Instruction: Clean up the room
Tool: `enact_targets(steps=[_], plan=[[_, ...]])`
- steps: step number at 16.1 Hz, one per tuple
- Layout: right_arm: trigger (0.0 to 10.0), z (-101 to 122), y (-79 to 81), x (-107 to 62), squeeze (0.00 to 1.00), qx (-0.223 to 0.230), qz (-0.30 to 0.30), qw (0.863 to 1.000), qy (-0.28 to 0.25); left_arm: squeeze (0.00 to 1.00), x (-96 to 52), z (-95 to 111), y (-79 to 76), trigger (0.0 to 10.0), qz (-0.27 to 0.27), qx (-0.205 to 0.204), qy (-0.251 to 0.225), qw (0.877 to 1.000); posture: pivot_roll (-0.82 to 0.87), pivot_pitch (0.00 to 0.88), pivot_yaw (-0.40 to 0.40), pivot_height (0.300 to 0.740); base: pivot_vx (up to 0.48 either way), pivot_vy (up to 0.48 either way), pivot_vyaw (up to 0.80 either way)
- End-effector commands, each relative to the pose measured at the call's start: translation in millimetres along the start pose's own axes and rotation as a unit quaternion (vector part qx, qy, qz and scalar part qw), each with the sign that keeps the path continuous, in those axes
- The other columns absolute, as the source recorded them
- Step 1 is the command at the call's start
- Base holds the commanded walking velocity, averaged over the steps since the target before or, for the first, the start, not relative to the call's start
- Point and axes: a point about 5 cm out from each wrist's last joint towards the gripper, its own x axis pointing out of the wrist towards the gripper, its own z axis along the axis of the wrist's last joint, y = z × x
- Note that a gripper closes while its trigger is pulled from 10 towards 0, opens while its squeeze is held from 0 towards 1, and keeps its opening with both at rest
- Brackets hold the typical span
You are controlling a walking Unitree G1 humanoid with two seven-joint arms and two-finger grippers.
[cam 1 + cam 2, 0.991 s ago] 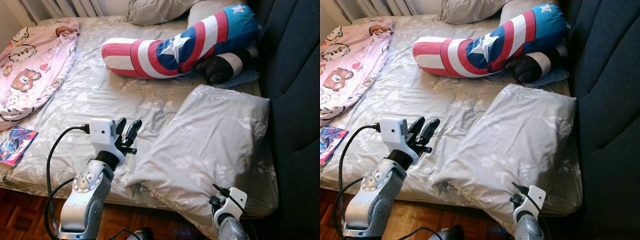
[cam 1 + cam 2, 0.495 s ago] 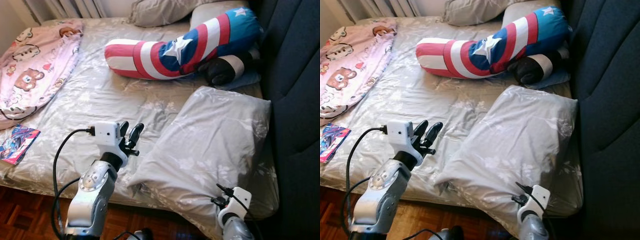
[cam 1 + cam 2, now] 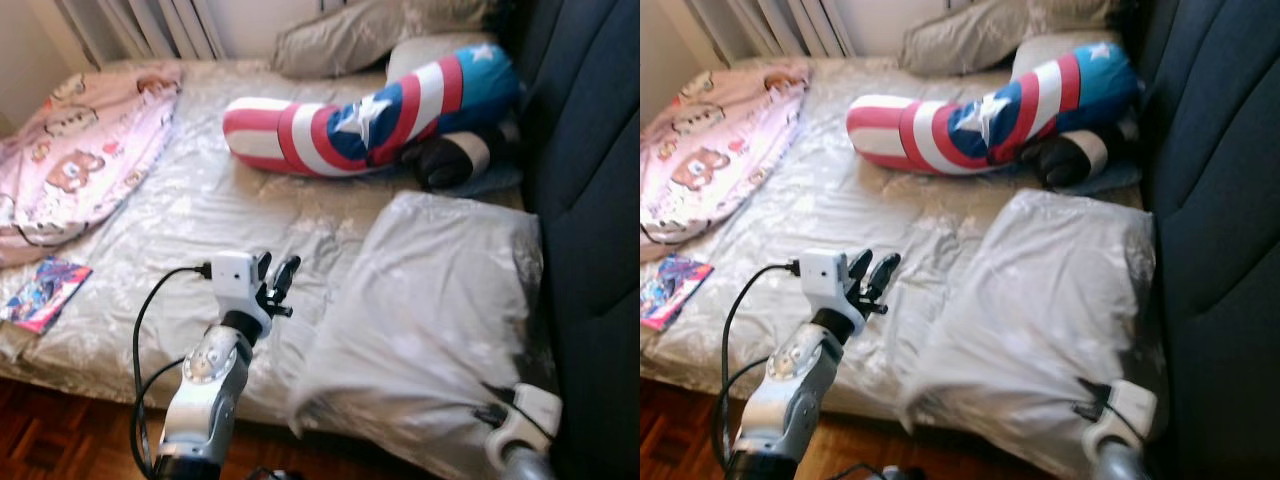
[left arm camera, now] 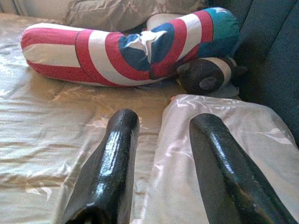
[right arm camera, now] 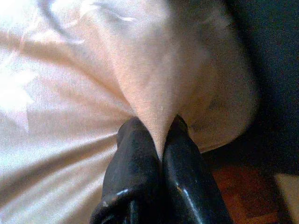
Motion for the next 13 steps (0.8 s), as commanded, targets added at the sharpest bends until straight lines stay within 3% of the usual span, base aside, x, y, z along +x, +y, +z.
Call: enact_targets(steps=[1, 5, 6, 7, 8, 9, 12, 13], plan=[[0.0, 25, -26.7, 0.5, 0.00, -0.003, -0.060, 0.996, -0.070, 0.00, 1.3, -3, 2.3, 10.0, -0.002, 0.007, -0.003, 1.000, 0.02, 0.051, 0.036, 0.740, 0.000, 0.000, 0.00], [0.0, 49, -52.0, -2.5, 0.00, -0.029, -0.130, 0.983, -0.128, 0.00, 3.8, -9, 5.2, 10.0, -0.001, 0.009, -0.005, 1.000, 0.01, 0.017, 0.035, 0.740, 0.000, 0.000, 0.00], [0.0, 49, -52.9, -1.9, 0.00, -0.030, -0.134, 0.983, -0.122, 0.00, 3.6, -11, 5.4, 10.0, -0.002, 0.011, -0.004, 1.000, 0.01, 0.007, 0.033, 0.740, 0.000, 0.000, 0.00], [1.6, 45, -48.2, -0.8, 0.00, -0.040, -0.123, 0.985, -0.110, 0.00, 3.1, -13, 5.6, 10.0, -0.003, 0.012, -0.002, 1.000, 0.01, 0.003, 0.033, 0.740, 0.000, 0.000, 0.00], [10.0, 37, -38.0, 0.1, 0.00, -0.067, -0.102, 0.988, -0.092, 0.00, 2.6, -16, 6.0, 10.0, -0.003, 0.014, 0.000, 1.000, 0.02, 0.000, 0.029, 0.740, 0.000, 0.000, 0.00], [10.0, 34, -30.9, 0.2, 0.00, -0.085, -0.087, 0.988, -0.090, 0.00, 2.2, -16, 6.3, 10.0, -0.004, 0.018, 0.000, 1.000, 0.02, 0.000, 0.028, 0.740, 0.000, 0.000, 0.00], [10.0, 19, -8.3, -0.3, 0.00, -0.075, -0.051, 0.993, -0.073, 0.00, 2.4, -18, 8.2, 10.0, -0.006, 0.023, -0.003, 1.000, 0.02, 0.000, 0.029, 0.740, 0.000, 0.000, 0.00], [10.0, 18, -4.6, -0.3, 0.67, -0.076, -0.047, 0.993, -0.074, 0.00, 2.6, -19, 9.1, 10.0, -0.006, 0.023, -0.003, 1.000, 0.02, 0.000, 0.028, 0.740, 0.000, 0.000, 0.00]])
